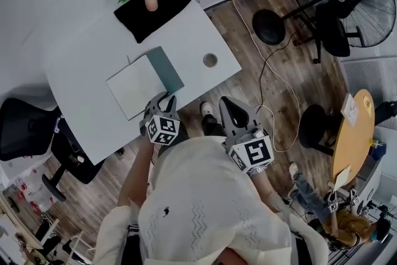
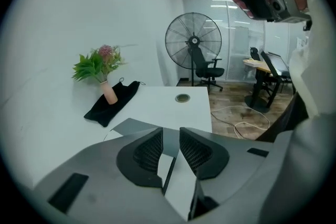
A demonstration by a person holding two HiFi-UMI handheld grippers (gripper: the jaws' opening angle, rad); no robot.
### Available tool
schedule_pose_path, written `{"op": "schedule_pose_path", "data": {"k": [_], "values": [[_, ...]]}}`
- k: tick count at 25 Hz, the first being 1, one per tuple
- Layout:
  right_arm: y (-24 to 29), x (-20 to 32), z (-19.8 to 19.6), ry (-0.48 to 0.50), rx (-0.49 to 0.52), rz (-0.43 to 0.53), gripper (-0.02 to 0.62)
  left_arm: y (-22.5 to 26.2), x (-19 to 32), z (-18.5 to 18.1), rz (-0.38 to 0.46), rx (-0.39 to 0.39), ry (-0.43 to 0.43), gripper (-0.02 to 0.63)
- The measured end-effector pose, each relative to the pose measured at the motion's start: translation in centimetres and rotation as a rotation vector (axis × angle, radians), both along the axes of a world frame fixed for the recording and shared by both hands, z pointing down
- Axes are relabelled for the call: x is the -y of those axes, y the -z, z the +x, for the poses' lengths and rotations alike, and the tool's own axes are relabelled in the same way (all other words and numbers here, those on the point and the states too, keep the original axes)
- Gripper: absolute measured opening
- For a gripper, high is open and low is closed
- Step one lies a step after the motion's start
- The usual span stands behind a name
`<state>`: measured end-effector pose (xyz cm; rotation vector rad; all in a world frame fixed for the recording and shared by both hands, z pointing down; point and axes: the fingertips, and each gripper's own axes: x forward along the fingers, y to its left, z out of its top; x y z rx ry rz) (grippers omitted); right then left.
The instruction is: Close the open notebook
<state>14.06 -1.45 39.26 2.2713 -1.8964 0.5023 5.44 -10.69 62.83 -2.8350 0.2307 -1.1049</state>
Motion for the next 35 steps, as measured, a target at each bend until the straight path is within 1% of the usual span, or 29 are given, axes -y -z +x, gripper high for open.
{"op": "schedule_pose_path", "data": {"k": [2, 5, 10, 14, 21, 29, 35], "values": [[-0.1, -0.2, -0.1, -0.016, 0.001, -0.004, 0.002, -0.9, 0.1, 0.0, 0.020, 0.039, -0.042, 0.104], [-0.3, -0.5, -0.2, -0.043, 0.005, -0.010, 0.002, -1.9, 0.1, 0.0, 0.023, 0.081, -0.090, 0.123], [-0.6, -1.1, -0.3, -0.087, 0.015, -0.016, 0.002, -3.2, 0.2, 0.4, 0.094, 0.141, -0.173, 0.132], [-0.8, -1.5, -0.3, -0.128, 0.042, -0.006, 0.002, -4.2, 0.1, 0.7, 0.149, 0.191, -0.236, 0.141], [-1.1, -2.1, -0.8, -0.165, 0.057, -0.006, 0.002, -6.1, -0.2, 0.5, 0.206, 0.273, -0.323, 0.147], [-1.4, -2.7, -1.0, -0.195, 0.060, -0.017, 0.002, -7.5, 0.0, 0.4, 0.268, 0.329, -0.360, 0.150], [-1.8, -3.2, -1.1, -0.207, 0.064, -0.024, 0.002, -8.5, 0.0, 0.4, 0.273, 0.346, -0.359, 0.153]]}}
